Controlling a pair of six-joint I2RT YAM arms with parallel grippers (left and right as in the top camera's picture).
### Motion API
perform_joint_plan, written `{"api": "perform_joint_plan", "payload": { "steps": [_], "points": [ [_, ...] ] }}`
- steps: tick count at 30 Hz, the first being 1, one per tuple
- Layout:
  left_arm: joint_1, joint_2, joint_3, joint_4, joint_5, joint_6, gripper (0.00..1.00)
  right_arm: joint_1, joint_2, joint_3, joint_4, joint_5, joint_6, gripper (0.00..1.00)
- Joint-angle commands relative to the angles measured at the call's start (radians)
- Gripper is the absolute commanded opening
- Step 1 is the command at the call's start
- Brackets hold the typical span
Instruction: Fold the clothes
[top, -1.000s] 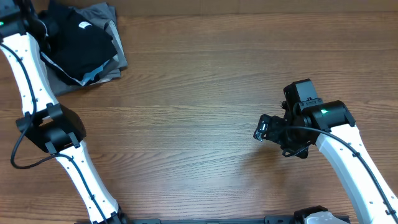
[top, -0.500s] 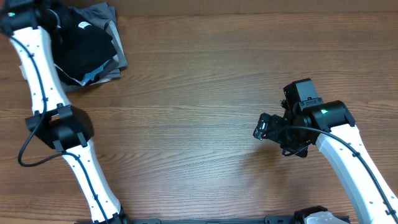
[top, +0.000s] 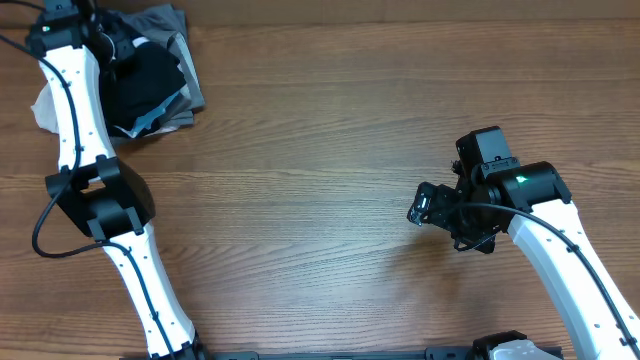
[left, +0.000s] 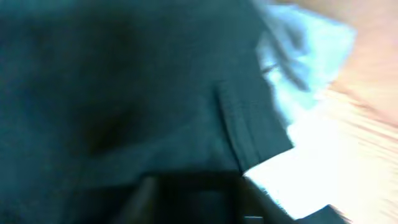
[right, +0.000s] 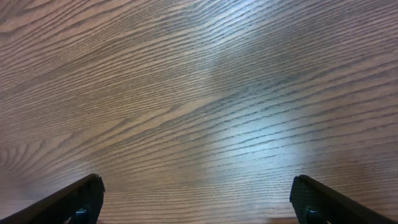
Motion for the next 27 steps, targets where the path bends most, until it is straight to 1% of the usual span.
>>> {"api": "perform_joint_plan", "payload": {
  "steps": [1, 6, 9, 13, 15, 17, 20, 22, 23, 24, 27],
  "points": [
    [0.007, -0.080, 0.120, -0.024, 0.189, 0.008, 1.00, -0.004, -0.012, 0.010, 0.010, 0.000, 0.000, 1.00],
    [0.005, -0.176, 0.213, -0.137, 0.260, -0.052, 1.00, -0.004, -0.012, 0.010, 0.032, 0.024, -0.025, 1.00],
    [0.005, -0.250, 0.232, -0.216, 0.353, -0.071, 1.00, -0.004, -0.012, 0.027, 0.027, 0.056, -0.034, 1.00],
    [0.006, -0.362, 0.232, -0.323, 0.504, -0.070, 1.00, -0.004, -0.015, 0.107, -0.018, 0.053, -0.034, 1.00],
    [0.006, -0.430, 0.232, -0.399, 0.531, -0.069, 1.00, -0.004, -0.022, 0.184, -0.079, 0.053, -0.034, 1.00],
    [0.006, -0.485, 0.232, -0.450, 0.533, -0.039, 1.00, -0.004, -0.034, 0.265, -0.150, 0.053, -0.034, 1.00],
    [0.005, -0.570, 0.232, -0.545, 0.571, 0.069, 1.00, -0.004, -0.075, 0.357, -0.218, 0.053, -0.034, 1.00],
    [0.005, -0.625, 0.232, -0.605, 0.615, 0.134, 1.00, -0.002, -0.123, 0.384, -0.224, 0.052, -0.033, 1.00],
    [0.005, -0.657, 0.226, -0.605, 0.641, 0.172, 1.00, -0.002, -0.156, 0.385, -0.219, 0.051, -0.030, 1.00],
    [0.004, -0.692, 0.218, -0.605, 0.656, 0.191, 1.00, -0.002, -0.190, 0.385, -0.216, 0.051, -0.026, 1.00],
    [-0.002, -0.780, 0.212, -0.605, 0.663, 0.188, 1.00, -0.002, -0.283, 0.385, -0.220, 0.052, -0.005, 1.00]
  ]
}}
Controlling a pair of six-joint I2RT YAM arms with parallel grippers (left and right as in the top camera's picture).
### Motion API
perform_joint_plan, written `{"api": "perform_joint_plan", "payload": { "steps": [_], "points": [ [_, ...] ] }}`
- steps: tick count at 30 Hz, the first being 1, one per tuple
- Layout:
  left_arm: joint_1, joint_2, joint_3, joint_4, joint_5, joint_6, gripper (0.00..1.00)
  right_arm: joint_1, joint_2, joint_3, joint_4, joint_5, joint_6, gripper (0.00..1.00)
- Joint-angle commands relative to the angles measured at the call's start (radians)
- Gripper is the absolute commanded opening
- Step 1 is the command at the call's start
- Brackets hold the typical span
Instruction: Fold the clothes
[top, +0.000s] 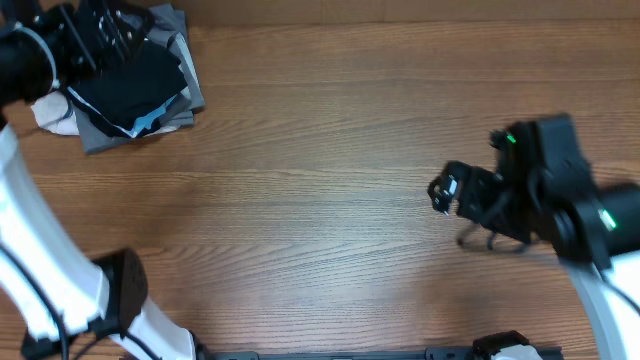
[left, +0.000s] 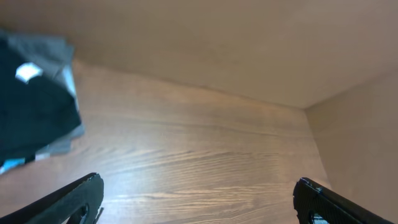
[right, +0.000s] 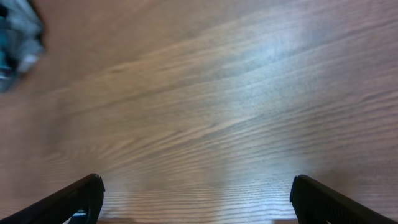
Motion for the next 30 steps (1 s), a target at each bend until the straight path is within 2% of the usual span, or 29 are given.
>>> {"api": "perform_joint_plan", "payload": {
  "steps": [1, 5, 10, 13, 18, 21, 24, 30],
  "points": [
    [-0.004, -0.138, -0.013, -0.004, 0.074, 0.074, 1.00, -0.002, -0.125, 0.031, -0.008, 0.007, 0.028, 1.00],
    [-0.050, -0.274, -0.084, -0.004, 0.073, 0.068, 1.00, -0.002, -0.253, 0.031, -0.023, 0.008, 0.029, 1.00],
    [-0.180, -0.488, -0.328, -0.004, 0.050, 0.091, 1.00, -0.002, -0.368, 0.030, -0.050, 0.063, 0.029, 1.00],
    [-0.242, -0.670, -0.561, -0.003, -0.049, 0.088, 1.00, -0.002, -0.404, 0.029, -0.064, 0.137, 0.029, 1.00],
    [-0.244, -0.990, -0.887, -0.003, -0.145, 0.067, 1.00, -0.002, -0.414, -0.010, -0.026, 0.209, 0.030, 0.98],
    [-0.244, -1.206, -1.032, 0.019, -0.291, 0.062, 1.00, -0.002, -0.414, -0.081, 0.043, 0.209, 0.060, 0.95],
    [-0.244, -1.347, -1.095, 0.059, -0.360, 0.009, 1.00, -0.002, -0.414, -0.157, 0.123, 0.210, 0.060, 0.95],
    [-0.244, -1.501, -1.110, 0.066, -0.462, 0.010, 1.00, -0.002, -0.411, -0.307, 0.316, 0.209, 0.059, 1.00]
  ]
}}
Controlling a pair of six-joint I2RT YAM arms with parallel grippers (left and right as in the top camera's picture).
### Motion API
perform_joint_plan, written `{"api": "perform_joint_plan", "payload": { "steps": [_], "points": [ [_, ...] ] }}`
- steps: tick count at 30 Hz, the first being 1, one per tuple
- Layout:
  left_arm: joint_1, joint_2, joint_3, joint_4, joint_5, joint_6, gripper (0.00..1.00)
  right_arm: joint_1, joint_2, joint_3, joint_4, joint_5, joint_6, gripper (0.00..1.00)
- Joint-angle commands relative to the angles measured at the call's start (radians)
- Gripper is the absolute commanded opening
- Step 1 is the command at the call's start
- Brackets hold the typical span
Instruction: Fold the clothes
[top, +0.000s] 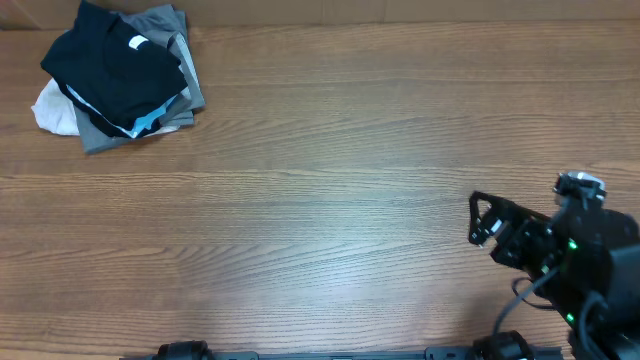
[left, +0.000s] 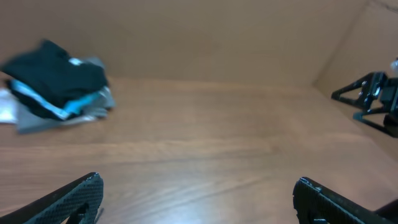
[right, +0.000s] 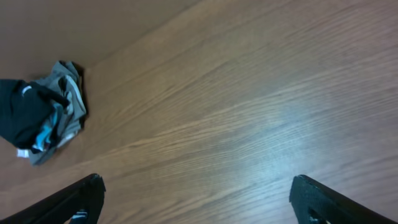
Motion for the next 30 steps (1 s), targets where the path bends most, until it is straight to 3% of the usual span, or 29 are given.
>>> {"api": "perform_joint_plan", "payload": {
  "steps": [1, 30],
  "points": [
    [-0.006, -0.052, -0.019, 0.008, -0.110, -0.018, 1.00, -0.002, 0.002, -0.080, 0.073, 0.017, 0.007, 1.00],
    [-0.006, -0.067, -0.019, 0.001, -0.106, -0.018, 1.00, -0.002, 0.196, -0.108, 0.091, 0.006, 0.007, 1.00]
  ]
}}
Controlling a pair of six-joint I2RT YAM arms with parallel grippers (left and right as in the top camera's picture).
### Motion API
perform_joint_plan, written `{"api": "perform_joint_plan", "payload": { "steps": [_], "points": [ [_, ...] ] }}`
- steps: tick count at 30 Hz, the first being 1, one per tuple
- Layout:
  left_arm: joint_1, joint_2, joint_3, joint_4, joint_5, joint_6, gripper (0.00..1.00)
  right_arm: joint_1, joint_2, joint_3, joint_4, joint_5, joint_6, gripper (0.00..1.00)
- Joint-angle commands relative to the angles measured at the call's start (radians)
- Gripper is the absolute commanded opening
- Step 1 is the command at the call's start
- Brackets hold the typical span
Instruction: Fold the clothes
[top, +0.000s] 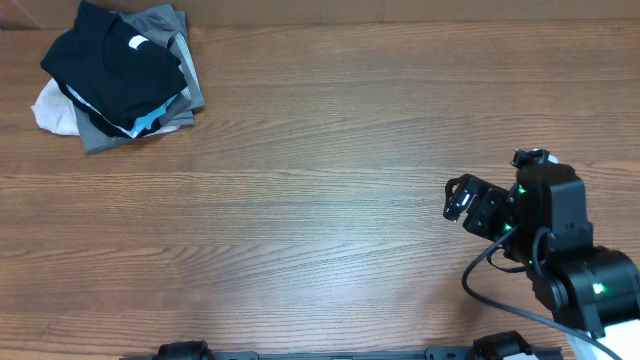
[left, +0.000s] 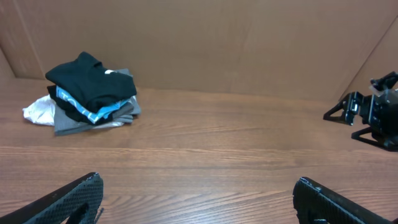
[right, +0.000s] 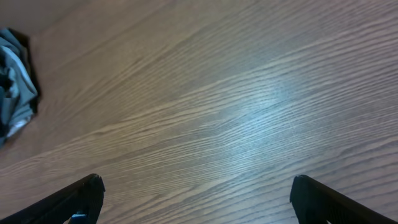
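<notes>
A stack of folded clothes (top: 118, 75) lies at the table's far left corner, a black garment on top, grey, blue-trimmed and white pieces under it. The left wrist view shows the same stack (left: 90, 93) far off. My right gripper (top: 462, 198) hangs open over the right part of the table, nothing between its fingers (right: 84, 196). My left gripper (left: 198, 199) is open too, seen only in its own wrist view, held low and far back from the stack. The left arm is out of the overhead view.
Brown cardboard walls (left: 205, 43) rise behind the wooden table (top: 320, 170). An edge of the clothes stack (right: 15, 81) shows at the left of the right wrist view.
My right arm has moved a little leftward and up the table. The left wrist camera now shows the stack a little closer. The stack has not moved.
My left gripper was down on the clothes stack at the far left corner, the right one open over the right side. Then the left arm was drawn back from the stack, open. Then it was gone from the overhead view, and the right arm sat near the front right.
</notes>
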Motion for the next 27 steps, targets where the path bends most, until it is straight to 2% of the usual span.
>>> {"api": "perform_joint_plan", "payload": {
  "steps": [1, 9, 14, 23, 27],
  "points": [
    [-0.006, 0.001, -0.004, 0.002, -0.013, -0.014, 1.00, -0.002, 0.025, -0.004, 0.005, 0.007, 0.007, 1.00],
    [-0.006, 0.001, -0.004, 0.002, -0.013, -0.014, 1.00, -0.003, 0.112, -0.005, -0.001, 0.007, 0.007, 1.00],
    [-0.006, 0.001, -0.004, 0.002, -0.013, -0.014, 1.00, -0.047, 0.072, -0.013, 0.013, 0.006, 0.007, 1.00],
    [-0.006, 0.001, -0.004, 0.002, -0.013, -0.014, 1.00, -0.150, -0.347, -0.364, 0.328, 0.005, -0.035, 1.00],
    [-0.006, 0.001, -0.004, 0.002, -0.013, -0.014, 1.00, -0.179, -0.510, -0.552, 0.521, -0.060, -0.154, 1.00]
  ]
}}
